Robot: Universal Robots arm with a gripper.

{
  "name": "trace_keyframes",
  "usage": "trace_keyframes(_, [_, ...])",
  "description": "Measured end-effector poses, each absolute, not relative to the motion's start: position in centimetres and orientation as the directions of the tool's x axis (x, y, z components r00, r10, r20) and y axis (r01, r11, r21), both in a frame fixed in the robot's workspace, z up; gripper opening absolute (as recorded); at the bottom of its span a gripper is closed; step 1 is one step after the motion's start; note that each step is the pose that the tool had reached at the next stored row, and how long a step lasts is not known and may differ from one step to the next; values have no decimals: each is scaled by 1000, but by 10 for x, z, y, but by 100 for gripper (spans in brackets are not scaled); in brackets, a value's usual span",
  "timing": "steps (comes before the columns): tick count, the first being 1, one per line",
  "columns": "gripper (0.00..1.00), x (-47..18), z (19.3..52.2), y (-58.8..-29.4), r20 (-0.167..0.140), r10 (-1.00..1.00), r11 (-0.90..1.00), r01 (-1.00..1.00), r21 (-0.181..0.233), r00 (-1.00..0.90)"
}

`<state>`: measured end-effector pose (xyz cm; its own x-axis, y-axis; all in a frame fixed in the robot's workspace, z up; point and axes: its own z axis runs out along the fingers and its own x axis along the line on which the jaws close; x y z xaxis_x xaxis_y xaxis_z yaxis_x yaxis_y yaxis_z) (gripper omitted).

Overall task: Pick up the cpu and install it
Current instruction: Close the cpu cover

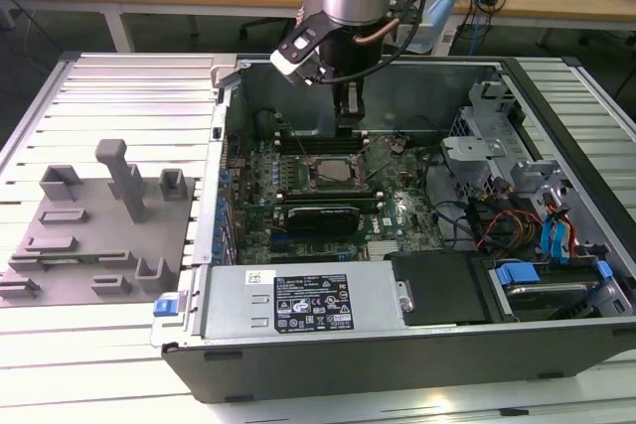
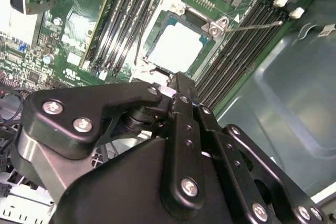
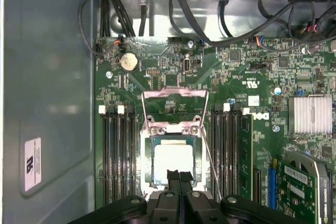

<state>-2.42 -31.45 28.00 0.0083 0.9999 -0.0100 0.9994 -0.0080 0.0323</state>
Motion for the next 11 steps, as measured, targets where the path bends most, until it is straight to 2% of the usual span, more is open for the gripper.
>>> trace_keyframes(11, [11, 4, 280, -315, -10, 1000, -8, 999, 31, 8])
